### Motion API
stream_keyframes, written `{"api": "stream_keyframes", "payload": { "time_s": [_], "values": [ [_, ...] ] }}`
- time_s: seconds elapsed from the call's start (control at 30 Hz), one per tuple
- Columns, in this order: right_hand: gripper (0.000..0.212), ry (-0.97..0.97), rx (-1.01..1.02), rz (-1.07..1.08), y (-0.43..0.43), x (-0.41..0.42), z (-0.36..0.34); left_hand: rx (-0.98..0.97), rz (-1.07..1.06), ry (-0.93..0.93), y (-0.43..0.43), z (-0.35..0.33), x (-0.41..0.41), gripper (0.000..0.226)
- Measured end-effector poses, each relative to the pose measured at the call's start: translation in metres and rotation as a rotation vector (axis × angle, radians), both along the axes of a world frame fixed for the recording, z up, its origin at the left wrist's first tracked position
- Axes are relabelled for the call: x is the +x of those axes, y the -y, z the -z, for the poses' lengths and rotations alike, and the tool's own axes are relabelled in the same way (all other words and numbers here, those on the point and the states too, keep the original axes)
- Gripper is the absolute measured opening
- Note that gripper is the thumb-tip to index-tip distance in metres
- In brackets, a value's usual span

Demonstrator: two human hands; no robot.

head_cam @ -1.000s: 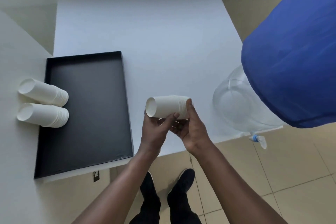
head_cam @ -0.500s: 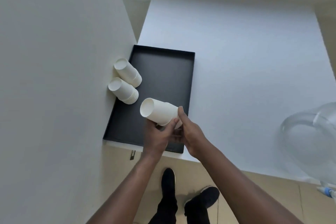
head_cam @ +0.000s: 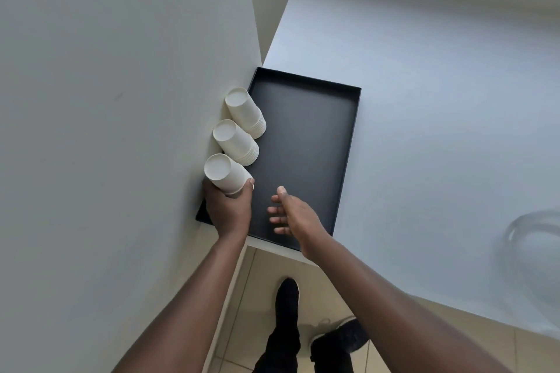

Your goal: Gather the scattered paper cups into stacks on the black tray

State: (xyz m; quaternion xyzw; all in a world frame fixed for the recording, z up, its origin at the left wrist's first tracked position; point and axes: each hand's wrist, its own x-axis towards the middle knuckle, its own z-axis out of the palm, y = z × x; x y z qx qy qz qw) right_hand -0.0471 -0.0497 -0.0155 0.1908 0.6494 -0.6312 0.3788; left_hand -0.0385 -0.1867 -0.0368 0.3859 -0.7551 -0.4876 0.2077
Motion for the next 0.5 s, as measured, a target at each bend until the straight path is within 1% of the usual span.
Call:
{"api": "stream_keyframes", "payload": {
  "time_s": [0.17, 0.27, 0.43, 0.47, 0.5],
  "values": [
    [0.045, -0.053, 0.027, 0.011, -0.014, 0.004, 0.008, -0.039, -0.033, 0.011, 0.003, 0.009, -0.008, 0.073],
    [0.042, -0.097, 0.063, -0.006, -0.021, 0.006, 0.013, -0.025, -0.075, 0.023, 0.001, 0.011, -0.01, 0.075],
    [0.036, -0.17, 0.153, -0.057, -0.027, 0.008, 0.017, 0.066, -0.141, 0.056, -0.003, 0.012, -0.006, 0.079],
    [0.036, -0.186, 0.158, -0.061, -0.028, 0.009, 0.019, 0.094, -0.14, 0.025, -0.002, 0.017, -0.004, 0.079],
    [0.035, -0.215, 0.187, -0.073, -0.03, 0.008, 0.019, 0.127, -0.157, 0.033, -0.003, 0.014, 0.0, 0.077]
  ]
}}
